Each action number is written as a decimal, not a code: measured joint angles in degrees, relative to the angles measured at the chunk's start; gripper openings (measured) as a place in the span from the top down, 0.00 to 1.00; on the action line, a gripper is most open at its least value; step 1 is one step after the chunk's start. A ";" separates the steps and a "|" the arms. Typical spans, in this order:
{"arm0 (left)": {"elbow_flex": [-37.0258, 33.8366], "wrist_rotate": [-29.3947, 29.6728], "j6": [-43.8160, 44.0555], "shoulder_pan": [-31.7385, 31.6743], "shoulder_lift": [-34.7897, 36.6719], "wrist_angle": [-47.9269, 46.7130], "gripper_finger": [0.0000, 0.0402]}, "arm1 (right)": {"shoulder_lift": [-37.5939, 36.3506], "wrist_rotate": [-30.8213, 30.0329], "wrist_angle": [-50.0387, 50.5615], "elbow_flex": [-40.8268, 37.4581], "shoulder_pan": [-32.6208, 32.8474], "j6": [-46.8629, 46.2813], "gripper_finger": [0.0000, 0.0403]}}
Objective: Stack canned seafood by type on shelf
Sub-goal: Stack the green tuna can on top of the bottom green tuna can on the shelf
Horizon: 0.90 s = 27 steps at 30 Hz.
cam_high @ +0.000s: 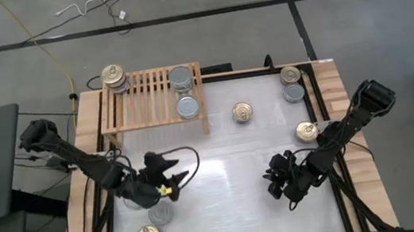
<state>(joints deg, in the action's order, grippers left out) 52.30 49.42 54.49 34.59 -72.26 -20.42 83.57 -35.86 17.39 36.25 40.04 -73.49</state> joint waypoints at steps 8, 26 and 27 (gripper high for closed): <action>-4.27 -6.07 3.29 2.39 -0.76 2.54 0.37 | 0.09 -0.02 0.07 0.00 -0.66 -0.05 0.71; -6.88 -12.83 -29.21 3.57 -27.38 46.91 0.37 | -8.56 2.29 21.30 6.99 -16.30 5.87 0.93; -6.87 -13.47 -30.41 3.31 -28.75 49.23 0.37 | -9.63 2.81 24.49 8.07 -18.43 7.45 0.93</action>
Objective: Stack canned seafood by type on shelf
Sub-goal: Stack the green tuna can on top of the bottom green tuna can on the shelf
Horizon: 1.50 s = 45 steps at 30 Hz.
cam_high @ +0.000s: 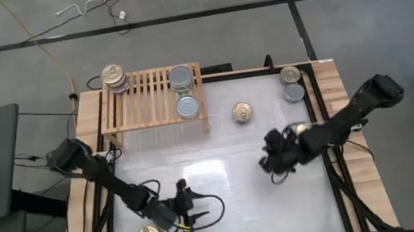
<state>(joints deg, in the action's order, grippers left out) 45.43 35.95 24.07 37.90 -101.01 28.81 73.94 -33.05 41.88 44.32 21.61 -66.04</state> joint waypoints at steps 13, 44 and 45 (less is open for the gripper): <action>0.02 -5.88 -4.09 -3.10 -3.28 6.39 0.37 | -8.18 1.84 22.39 1.80 -40.34 19.46 0.97; 0.04 -5.84 -6.79 -4.06 -3.23 3.57 0.37 | 9.51 2.41 0.35 -5.60 -61.01 34.76 0.96; 0.04 -5.82 -6.77 -4.06 -3.23 3.57 0.37 | 9.79 2.24 0.66 -5.60 -59.24 34.08 0.96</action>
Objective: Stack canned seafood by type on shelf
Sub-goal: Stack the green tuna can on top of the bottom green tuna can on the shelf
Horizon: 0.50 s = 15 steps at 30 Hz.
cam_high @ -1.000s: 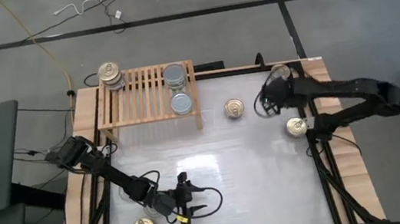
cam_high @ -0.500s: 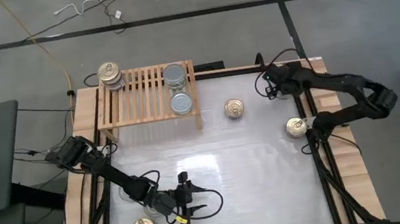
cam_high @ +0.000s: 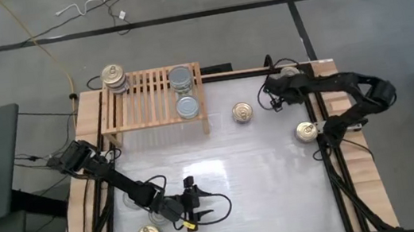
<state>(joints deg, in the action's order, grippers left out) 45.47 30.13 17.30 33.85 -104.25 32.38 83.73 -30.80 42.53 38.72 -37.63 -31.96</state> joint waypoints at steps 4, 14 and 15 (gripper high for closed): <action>0.00 0.02 0.07 0.00 0.00 0.04 0.37 | 0.43 1.04 1.07 0.02 7.35 -4.40 0.96; 0.00 0.02 0.56 -0.13 0.00 0.56 0.37 | -3.80 11.53 2.57 0.99 33.38 -21.67 0.96; 0.00 0.02 0.52 -0.20 0.00 0.63 0.37 | -4.02 12.90 1.81 1.51 36.36 -23.31 0.96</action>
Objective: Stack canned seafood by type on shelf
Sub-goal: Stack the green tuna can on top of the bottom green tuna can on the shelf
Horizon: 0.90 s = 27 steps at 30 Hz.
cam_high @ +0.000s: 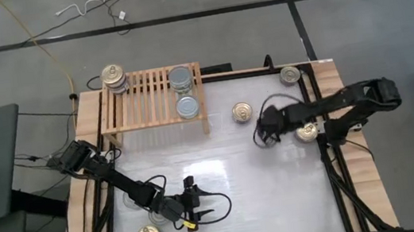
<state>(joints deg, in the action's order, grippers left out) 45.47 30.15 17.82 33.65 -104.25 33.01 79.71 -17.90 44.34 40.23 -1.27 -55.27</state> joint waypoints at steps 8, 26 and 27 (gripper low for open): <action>0.00 0.29 0.29 -0.95 0.00 0.87 0.37 | 4.05 6.96 -24.02 2.84 19.86 -4.84 0.96; 0.02 0.50 12.07 -1.51 0.00 2.15 0.37 | 13.19 2.59 -27.60 17.65 26.26 7.95 0.96; 0.02 0.48 12.01 -1.51 0.00 2.10 0.37 | 12.37 2.12 -25.45 17.62 26.52 6.72 0.96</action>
<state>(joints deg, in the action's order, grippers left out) 45.50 30.64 29.82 32.14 -104.25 35.11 92.09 -15.78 18.89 57.85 25.25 -48.55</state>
